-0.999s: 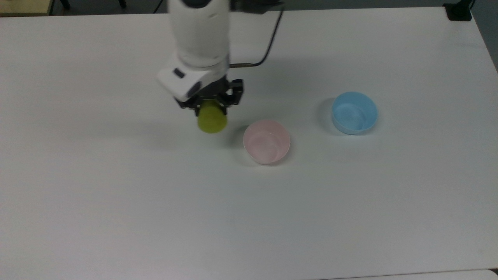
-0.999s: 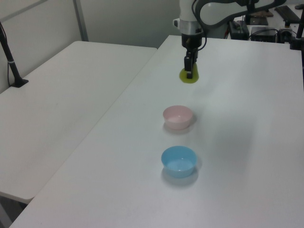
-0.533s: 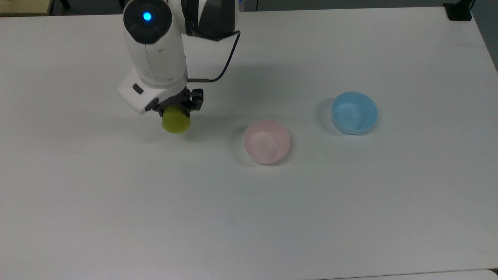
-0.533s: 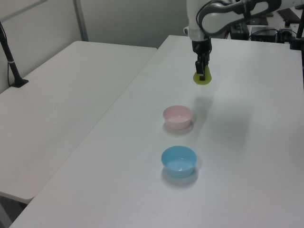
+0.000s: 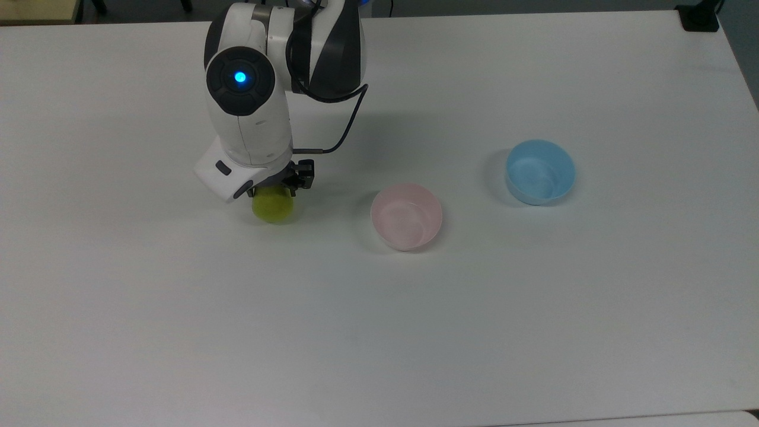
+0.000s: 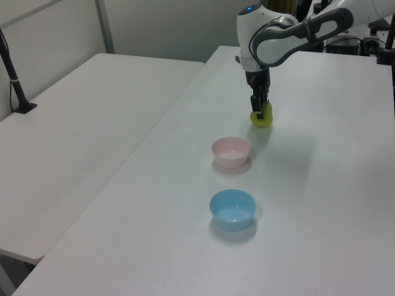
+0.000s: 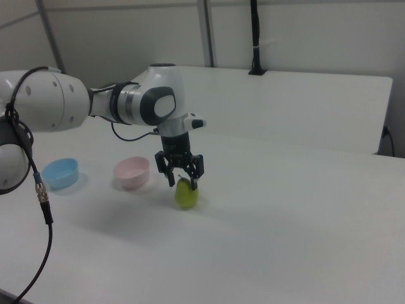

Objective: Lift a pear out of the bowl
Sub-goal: 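Lift the pear out of the bowl and carry it away from the bowls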

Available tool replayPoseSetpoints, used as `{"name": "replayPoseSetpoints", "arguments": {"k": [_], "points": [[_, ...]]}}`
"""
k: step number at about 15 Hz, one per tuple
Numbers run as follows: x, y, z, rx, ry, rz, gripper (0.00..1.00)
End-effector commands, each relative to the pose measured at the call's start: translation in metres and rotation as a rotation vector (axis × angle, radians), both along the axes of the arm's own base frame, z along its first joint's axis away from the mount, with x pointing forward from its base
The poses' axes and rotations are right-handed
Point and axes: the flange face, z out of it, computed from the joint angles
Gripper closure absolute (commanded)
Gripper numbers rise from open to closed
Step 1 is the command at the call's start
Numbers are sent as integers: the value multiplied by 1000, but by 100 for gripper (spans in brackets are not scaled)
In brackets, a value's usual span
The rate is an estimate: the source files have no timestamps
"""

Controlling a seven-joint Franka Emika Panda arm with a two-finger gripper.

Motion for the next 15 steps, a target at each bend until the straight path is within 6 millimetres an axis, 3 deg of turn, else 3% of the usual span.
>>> {"name": "replayPoseSetpoints", "arguments": {"k": [1, 2, 3, 4, 8, 10, 15], "points": [[-3, -1, 35, -19, -49, -2, 0], [-6, -3, 53, -18, -75, -19, 0], [-13, -5, 88, -16, -118, -43, 0], [-20, -6, 110, -10, -125, -51, 0], [-74, 5, 200, 10, -102, -92, 0], [-91, 16, 219, 21, -109, -108, 0], [-97, 12, 223, 32, -100, -123, 0]]}}
